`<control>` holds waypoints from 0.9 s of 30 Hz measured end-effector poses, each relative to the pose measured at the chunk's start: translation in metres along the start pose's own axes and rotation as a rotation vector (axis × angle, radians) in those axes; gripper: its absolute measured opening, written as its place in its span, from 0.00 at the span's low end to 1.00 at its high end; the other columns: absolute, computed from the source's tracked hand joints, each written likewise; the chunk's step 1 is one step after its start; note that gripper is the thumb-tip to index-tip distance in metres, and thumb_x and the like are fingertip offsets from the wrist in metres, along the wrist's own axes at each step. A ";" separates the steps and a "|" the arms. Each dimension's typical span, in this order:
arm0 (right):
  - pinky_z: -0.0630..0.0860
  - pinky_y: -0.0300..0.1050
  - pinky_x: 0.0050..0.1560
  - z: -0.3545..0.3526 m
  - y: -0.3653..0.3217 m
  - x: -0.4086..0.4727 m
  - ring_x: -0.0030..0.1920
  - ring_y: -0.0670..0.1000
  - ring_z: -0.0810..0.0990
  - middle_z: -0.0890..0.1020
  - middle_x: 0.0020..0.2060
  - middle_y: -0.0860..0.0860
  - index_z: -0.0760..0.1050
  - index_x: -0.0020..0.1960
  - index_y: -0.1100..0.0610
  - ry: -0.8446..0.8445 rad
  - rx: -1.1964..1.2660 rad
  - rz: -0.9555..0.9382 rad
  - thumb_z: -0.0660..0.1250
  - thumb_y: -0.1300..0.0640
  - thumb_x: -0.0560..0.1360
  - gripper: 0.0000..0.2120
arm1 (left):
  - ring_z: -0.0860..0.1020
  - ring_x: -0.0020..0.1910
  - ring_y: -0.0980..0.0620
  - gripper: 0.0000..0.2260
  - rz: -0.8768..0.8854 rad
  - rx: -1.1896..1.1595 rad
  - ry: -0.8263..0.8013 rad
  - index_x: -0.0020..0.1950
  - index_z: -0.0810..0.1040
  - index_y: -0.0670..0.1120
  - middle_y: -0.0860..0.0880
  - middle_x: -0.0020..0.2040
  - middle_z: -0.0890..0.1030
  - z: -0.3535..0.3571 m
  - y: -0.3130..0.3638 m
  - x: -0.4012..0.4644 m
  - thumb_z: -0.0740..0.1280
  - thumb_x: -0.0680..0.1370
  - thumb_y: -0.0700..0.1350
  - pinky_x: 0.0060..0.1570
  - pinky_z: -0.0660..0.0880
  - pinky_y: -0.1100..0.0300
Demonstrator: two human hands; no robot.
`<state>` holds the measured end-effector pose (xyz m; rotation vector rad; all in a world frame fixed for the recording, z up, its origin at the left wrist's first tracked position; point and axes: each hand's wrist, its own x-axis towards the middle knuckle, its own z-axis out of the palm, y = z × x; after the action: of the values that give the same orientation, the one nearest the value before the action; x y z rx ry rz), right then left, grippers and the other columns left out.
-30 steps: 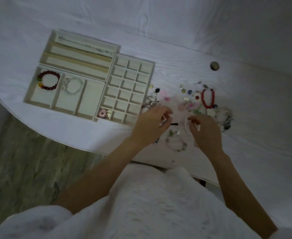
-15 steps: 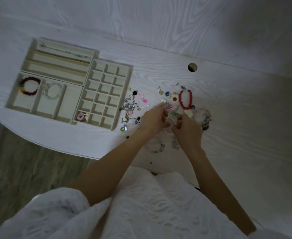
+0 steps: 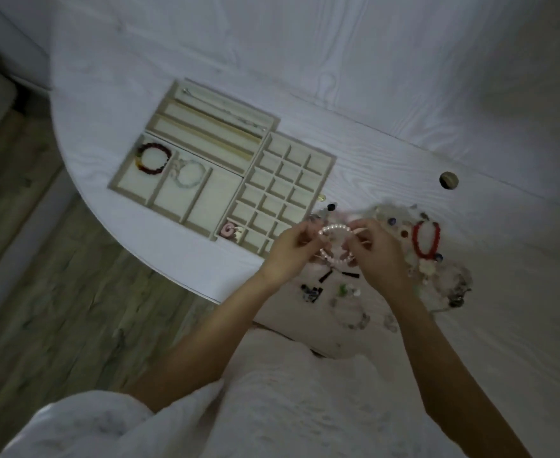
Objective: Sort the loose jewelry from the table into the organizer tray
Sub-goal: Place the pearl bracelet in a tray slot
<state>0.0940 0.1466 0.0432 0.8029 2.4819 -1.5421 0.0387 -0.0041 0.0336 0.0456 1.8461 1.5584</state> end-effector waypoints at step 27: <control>0.72 0.49 0.56 0.238 -0.123 0.084 0.57 0.55 0.71 0.78 0.55 0.53 0.79 0.57 0.59 -0.252 -0.727 -0.637 0.63 0.64 0.74 0.13 | 0.71 0.59 0.46 0.17 0.444 1.342 0.221 0.61 0.79 0.46 0.49 0.59 0.79 -0.277 -0.053 -0.003 0.59 0.74 0.46 0.52 0.66 0.51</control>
<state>-0.0804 -0.0688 -0.0020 -0.2935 2.8911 -0.6262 -0.0838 -0.2553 -0.0057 0.9552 2.8496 0.2710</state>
